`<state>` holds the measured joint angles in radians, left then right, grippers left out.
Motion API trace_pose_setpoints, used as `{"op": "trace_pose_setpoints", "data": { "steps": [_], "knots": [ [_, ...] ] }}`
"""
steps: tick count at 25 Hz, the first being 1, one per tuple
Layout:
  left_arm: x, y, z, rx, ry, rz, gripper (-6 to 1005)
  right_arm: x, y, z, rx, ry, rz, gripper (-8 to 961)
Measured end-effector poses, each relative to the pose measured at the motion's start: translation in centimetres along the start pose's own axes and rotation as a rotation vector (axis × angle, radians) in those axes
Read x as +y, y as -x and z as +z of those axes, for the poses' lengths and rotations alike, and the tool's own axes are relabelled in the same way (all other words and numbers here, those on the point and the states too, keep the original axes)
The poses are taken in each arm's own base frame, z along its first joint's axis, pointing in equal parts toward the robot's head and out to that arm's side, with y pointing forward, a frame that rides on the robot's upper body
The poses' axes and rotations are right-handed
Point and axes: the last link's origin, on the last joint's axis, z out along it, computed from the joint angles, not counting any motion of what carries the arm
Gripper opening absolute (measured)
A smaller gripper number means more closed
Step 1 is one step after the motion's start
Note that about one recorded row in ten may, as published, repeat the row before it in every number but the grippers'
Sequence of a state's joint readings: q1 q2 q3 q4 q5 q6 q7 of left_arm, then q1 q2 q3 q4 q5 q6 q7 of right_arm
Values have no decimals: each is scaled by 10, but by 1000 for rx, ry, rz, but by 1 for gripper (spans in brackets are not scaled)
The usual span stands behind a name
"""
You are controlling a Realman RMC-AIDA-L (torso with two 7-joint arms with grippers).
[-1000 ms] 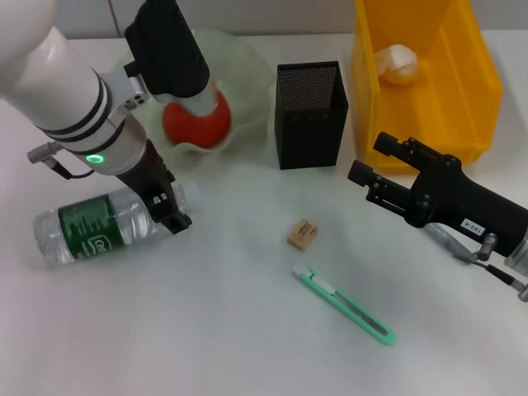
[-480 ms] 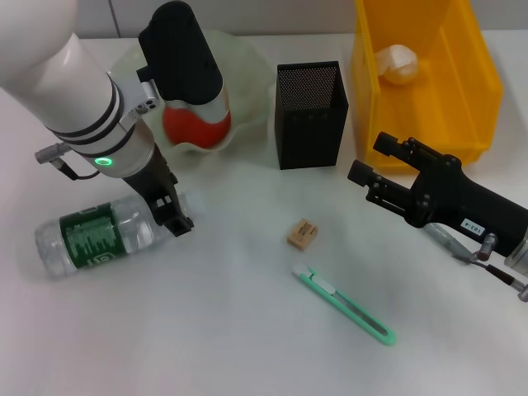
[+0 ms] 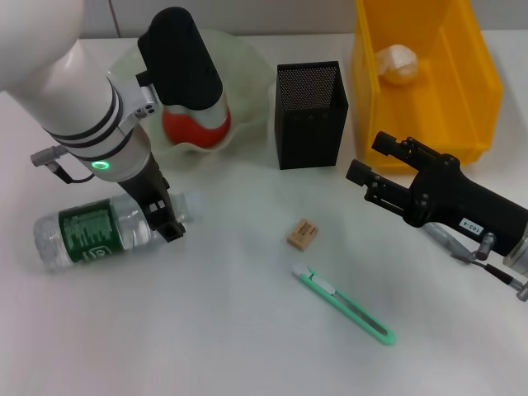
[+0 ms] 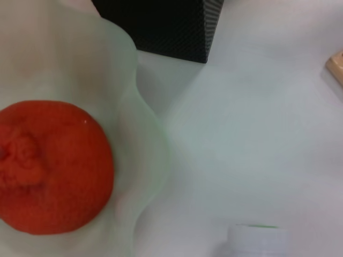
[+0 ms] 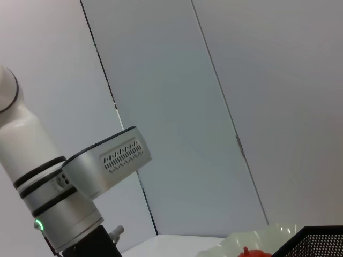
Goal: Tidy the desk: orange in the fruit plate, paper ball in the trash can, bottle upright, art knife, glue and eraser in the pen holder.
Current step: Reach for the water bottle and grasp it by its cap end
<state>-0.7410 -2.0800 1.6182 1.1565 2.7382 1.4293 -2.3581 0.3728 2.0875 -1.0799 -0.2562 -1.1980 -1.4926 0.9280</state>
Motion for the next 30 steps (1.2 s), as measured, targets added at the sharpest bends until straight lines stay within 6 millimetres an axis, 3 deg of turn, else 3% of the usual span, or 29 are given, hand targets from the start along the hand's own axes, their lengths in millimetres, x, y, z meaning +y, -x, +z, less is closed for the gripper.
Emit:
{"op": "trace_pose_setpoints", "data": {
  "steps": [17,20,30],
  "knots": [
    [-1,-2,2,7,-11,4,728,1,-2,2,4,4,12,738],
    [-1,-2,2,10,-14,4,630,0,-1,2,5,4,12,738],
    [-2,-5,3,23,-35,14,445,0,-1,1,5,3,11,737]
  ]
}}
